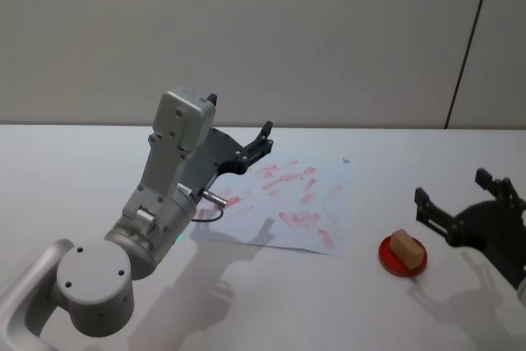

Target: Use the one hand to pick up the stamp and affix it onto the A4 paper.

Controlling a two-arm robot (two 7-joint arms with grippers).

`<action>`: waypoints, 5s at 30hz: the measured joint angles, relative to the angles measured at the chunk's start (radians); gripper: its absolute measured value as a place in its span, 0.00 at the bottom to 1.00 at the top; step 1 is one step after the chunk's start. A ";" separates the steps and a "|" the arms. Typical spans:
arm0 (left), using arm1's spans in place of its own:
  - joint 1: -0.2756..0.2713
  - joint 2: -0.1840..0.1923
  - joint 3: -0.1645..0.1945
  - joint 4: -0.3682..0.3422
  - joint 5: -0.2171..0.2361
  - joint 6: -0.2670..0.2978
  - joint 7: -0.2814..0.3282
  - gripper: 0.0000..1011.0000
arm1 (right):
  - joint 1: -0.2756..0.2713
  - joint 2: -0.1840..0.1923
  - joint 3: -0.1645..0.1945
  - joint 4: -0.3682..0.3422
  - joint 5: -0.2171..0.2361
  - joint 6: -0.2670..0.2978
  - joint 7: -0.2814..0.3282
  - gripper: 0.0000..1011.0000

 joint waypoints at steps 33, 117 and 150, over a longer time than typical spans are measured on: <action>0.000 0.000 0.000 0.000 0.000 0.000 0.000 0.99 | 0.065 -0.058 -0.060 0.050 -0.192 0.281 0.080 0.99; 0.000 0.000 0.000 0.000 0.000 0.000 0.000 0.99 | 0.261 -0.213 -0.084 0.250 -0.276 0.233 0.168 0.22; 0.000 0.000 0.000 0.000 0.000 0.000 0.000 0.99 | 0.469 -0.381 -0.189 0.517 -0.484 0.201 0.343 0.22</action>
